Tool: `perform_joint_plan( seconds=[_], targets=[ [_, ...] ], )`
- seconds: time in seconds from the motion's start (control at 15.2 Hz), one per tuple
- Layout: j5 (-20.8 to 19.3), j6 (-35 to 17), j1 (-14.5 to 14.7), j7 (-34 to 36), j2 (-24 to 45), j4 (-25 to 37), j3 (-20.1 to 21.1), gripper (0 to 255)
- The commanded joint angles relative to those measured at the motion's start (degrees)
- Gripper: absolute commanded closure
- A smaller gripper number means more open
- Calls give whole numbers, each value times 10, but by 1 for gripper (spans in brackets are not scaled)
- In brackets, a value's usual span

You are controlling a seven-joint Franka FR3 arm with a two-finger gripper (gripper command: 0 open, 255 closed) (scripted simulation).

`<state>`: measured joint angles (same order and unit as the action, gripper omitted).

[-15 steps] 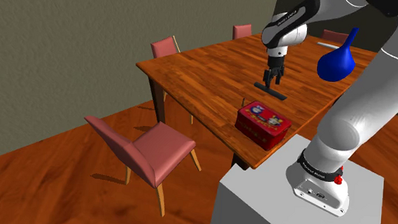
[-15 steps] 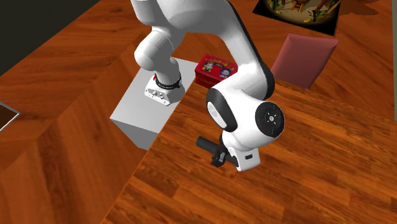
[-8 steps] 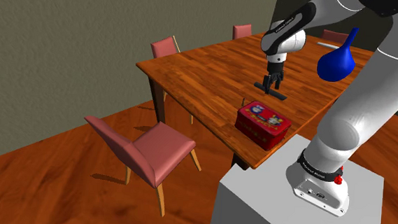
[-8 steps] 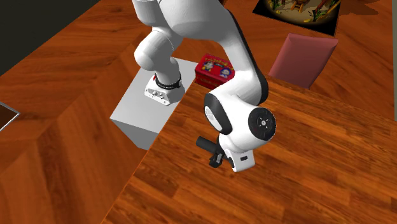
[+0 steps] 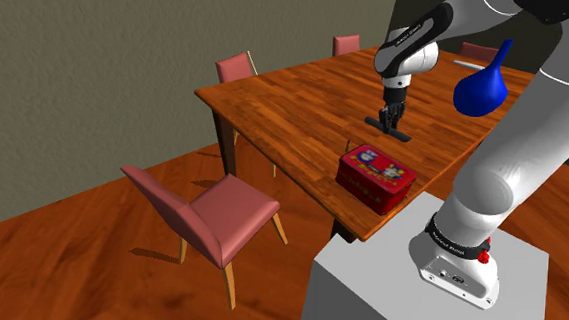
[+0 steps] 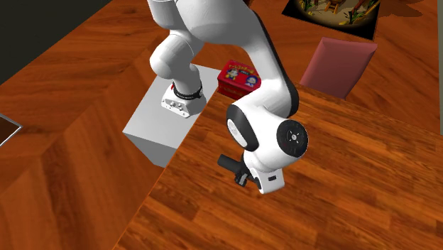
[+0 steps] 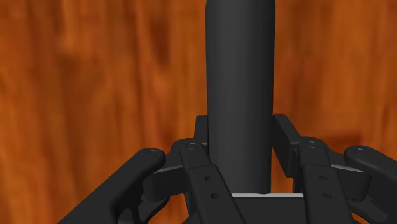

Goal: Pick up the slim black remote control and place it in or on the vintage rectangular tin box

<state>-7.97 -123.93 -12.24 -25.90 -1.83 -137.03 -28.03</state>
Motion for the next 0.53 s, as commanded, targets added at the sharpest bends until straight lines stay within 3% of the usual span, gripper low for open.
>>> perform_joint_plan(
  seconds=[0.0, 0.46],
  targets=[
    [13, 0, 2, -1, 5, -5, 3, 255],
    [9, 10, 3, 2, -4, -3, 3, 255]
  ],
)
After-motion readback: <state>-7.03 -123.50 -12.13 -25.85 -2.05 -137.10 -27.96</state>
